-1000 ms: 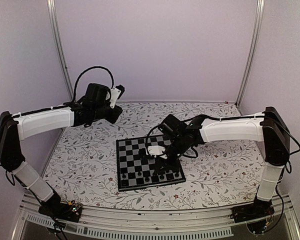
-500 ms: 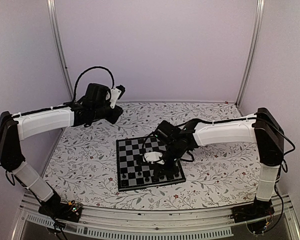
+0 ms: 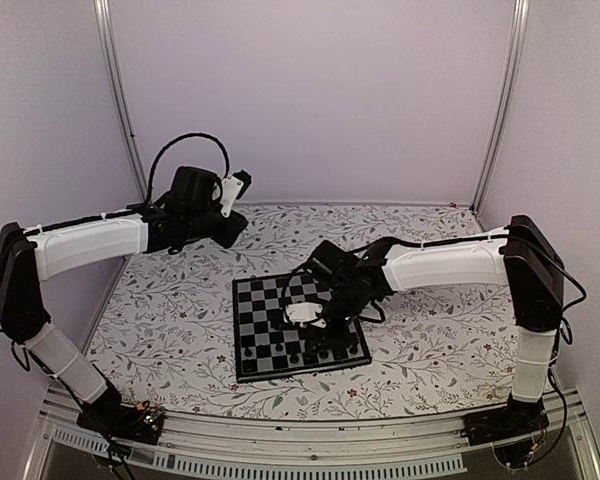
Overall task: Set up the chess pieces on the board
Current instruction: Place the chess piece on the chessboard.
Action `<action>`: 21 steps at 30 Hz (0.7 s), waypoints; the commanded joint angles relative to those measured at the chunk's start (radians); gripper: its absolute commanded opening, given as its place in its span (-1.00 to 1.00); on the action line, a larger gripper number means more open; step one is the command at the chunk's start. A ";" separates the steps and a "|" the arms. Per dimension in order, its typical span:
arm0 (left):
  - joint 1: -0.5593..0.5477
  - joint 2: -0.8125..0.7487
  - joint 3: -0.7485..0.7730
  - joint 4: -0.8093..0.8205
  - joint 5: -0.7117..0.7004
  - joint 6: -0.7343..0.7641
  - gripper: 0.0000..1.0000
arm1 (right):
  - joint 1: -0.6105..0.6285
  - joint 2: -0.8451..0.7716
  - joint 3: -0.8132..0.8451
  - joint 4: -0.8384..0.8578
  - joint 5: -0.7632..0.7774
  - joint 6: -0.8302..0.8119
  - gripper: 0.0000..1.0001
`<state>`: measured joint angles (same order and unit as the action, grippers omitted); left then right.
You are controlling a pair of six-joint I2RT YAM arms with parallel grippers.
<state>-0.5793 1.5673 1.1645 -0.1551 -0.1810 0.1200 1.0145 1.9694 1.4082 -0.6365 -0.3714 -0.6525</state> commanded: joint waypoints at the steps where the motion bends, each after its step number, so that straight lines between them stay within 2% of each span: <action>1: 0.009 0.012 0.030 -0.009 0.016 0.003 -0.18 | 0.010 0.026 0.016 -0.012 0.015 -0.002 -0.52; 6: 0.010 0.019 0.034 -0.014 0.023 0.002 -0.18 | 0.012 0.025 0.015 -0.018 0.001 -0.004 -0.43; 21: 0.010 0.032 0.043 -0.028 0.040 0.004 -0.18 | 0.015 0.013 0.009 -0.035 -0.011 -0.015 -0.43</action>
<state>-0.5793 1.5856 1.1774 -0.1658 -0.1600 0.1204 1.0210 1.9804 1.4082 -0.6552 -0.3698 -0.6559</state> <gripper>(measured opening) 0.409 0.284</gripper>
